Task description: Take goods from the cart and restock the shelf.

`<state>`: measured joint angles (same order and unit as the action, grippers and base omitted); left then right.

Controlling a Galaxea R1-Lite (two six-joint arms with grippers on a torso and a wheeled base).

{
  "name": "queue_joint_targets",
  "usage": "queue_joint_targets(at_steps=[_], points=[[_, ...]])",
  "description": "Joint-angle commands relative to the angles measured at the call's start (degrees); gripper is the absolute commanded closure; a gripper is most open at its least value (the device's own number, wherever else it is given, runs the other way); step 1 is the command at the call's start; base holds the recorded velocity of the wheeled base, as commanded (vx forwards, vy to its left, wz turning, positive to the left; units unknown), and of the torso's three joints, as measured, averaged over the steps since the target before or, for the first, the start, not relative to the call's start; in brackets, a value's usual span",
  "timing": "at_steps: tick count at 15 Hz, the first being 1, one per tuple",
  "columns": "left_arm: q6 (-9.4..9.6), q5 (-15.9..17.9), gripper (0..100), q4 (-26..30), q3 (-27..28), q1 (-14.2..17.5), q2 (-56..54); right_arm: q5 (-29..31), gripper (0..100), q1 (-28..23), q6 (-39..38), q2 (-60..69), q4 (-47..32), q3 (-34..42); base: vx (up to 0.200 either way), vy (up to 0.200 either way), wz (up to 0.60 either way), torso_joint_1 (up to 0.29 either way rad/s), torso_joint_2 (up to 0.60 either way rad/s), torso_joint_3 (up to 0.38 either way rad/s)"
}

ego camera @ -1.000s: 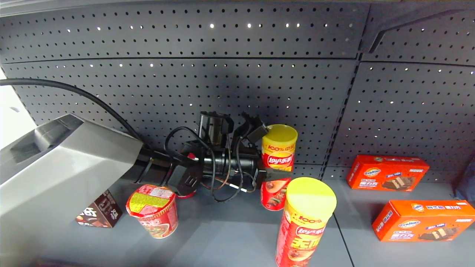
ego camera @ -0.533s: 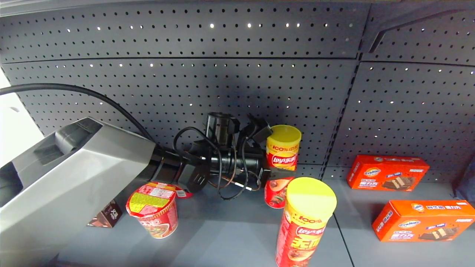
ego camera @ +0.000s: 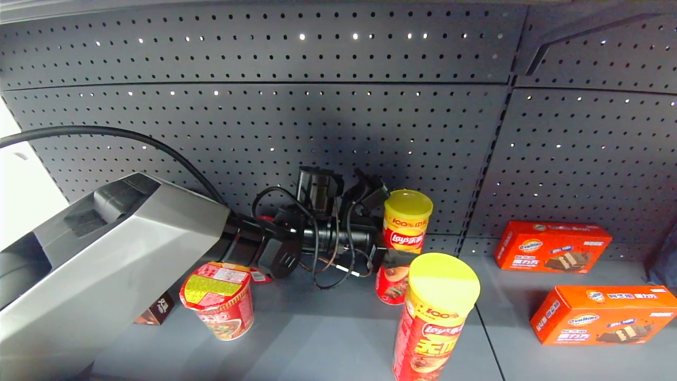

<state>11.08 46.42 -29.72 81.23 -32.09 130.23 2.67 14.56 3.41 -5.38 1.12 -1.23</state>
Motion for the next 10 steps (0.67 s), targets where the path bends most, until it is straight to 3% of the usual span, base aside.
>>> queue_joint_targets(at_steps=[1,8,9,10], points=[[-0.01,-0.1,0,-0.1,-0.1,-0.1,0.2,0.0,0,0.0,0.0,-0.2,0.0,0.0,0.000,0.000,0.00,0.000,0.00,0.000],[0.08,-1.4,0,-0.9,-3.3,0.2,-1.8,-4.5,0,0.0,-0.9,-0.2,-0.2,-0.1,0.000,0.000,0.00,0.000,0.00,0.000],[0.08,-4.1,0,-1.3,-8.1,0.8,-6.0,-5.6,0,0.0,-0.9,-0.2,-0.7,-0.2,0.000,0.000,0.00,0.000,0.00,0.000],[0.08,-4.6,0,-2.4,-9.2,1.2,-7.1,-5.7,0,0.0,-0.9,-0.2,-0.7,-0.2,0.000,0.000,0.00,0.000,0.00,0.000]])
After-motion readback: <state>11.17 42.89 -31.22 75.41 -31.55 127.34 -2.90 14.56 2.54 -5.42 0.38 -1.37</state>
